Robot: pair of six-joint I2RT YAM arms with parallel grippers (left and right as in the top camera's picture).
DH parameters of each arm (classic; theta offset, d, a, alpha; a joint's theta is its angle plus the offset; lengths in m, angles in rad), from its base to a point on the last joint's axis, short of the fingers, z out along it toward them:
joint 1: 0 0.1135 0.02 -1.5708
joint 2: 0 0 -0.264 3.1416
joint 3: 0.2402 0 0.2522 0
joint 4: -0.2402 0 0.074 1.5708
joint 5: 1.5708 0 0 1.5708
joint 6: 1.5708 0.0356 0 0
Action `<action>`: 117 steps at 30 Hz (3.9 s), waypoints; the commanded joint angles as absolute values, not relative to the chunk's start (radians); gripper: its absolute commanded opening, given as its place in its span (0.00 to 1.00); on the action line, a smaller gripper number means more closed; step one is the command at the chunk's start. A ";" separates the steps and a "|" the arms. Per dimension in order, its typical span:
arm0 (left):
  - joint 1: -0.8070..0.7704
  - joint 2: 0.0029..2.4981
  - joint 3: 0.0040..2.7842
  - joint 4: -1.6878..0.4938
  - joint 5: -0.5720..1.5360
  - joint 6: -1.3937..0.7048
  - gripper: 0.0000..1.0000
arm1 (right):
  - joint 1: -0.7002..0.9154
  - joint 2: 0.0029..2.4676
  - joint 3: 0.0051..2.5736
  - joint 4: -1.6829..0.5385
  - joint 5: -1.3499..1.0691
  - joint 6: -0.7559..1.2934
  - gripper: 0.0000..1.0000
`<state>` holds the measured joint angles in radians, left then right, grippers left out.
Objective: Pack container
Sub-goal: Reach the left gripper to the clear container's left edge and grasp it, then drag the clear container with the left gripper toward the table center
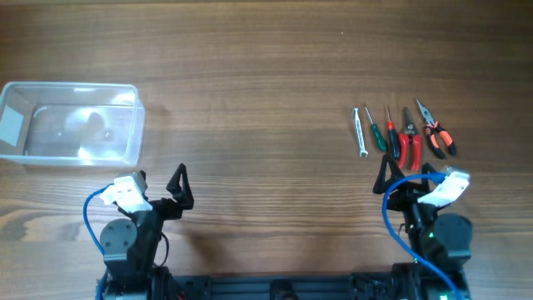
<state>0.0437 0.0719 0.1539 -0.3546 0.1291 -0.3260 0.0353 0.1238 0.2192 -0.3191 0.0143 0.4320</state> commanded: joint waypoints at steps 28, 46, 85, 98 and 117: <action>0.633 1.435 1.475 -0.764 -0.060 0.155 0.82 | 0.030 1.330 1.153 -0.884 -0.169 0.341 1.00; 0.849 1.884 1.475 -0.398 0.106 0.547 0.81 | 0.030 1.330 1.150 -1.037 -0.045 0.344 1.00; 0.793 2.040 1.475 -0.813 0.653 0.586 0.04 | 0.030 1.330 1.150 -1.137 -0.090 0.340 1.00; 0.138 1.992 1.475 -0.789 0.303 0.349 0.04 | 0.030 1.330 1.150 -1.145 -0.090 0.318 1.00; -0.150 1.982 1.475 -1.057 0.142 -0.074 0.04 | 0.030 1.330 1.150 -1.133 -0.090 0.315 1.00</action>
